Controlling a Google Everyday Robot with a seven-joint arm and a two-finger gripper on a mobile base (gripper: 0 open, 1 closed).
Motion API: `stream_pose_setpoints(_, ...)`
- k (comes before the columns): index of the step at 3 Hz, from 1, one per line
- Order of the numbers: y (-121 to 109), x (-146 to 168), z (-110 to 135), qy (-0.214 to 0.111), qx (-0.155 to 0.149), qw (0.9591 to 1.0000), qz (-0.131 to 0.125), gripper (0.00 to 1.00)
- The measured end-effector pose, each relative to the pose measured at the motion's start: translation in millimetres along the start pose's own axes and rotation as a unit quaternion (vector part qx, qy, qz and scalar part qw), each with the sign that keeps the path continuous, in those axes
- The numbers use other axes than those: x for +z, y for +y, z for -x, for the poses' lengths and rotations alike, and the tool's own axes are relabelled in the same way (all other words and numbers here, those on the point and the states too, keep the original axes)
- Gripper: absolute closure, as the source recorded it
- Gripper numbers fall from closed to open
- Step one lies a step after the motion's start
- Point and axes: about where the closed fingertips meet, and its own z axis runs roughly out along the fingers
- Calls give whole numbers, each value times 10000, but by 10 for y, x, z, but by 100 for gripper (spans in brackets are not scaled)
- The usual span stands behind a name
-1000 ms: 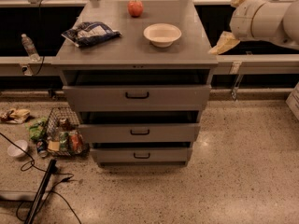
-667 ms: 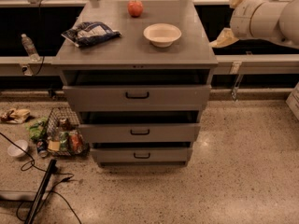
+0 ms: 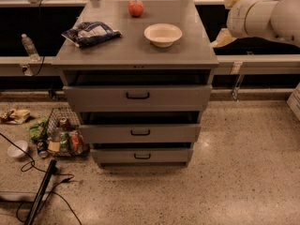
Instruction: Move paper bowl near apple
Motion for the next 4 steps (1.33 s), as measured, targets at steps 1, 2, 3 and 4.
stream_pose_setpoints(1, 63, 164, 7, -37, -223, 9997, 87, 21)
stream_pose_setpoints(2, 154, 314, 7, -52, -379, 9991, 179, 34)
stream_pose_setpoints(3, 275, 527, 124, -282, -489, 9979, 305, 26)
stream_pose_setpoints(4, 342, 651, 217, -457, -545, 9968, 361, 23)
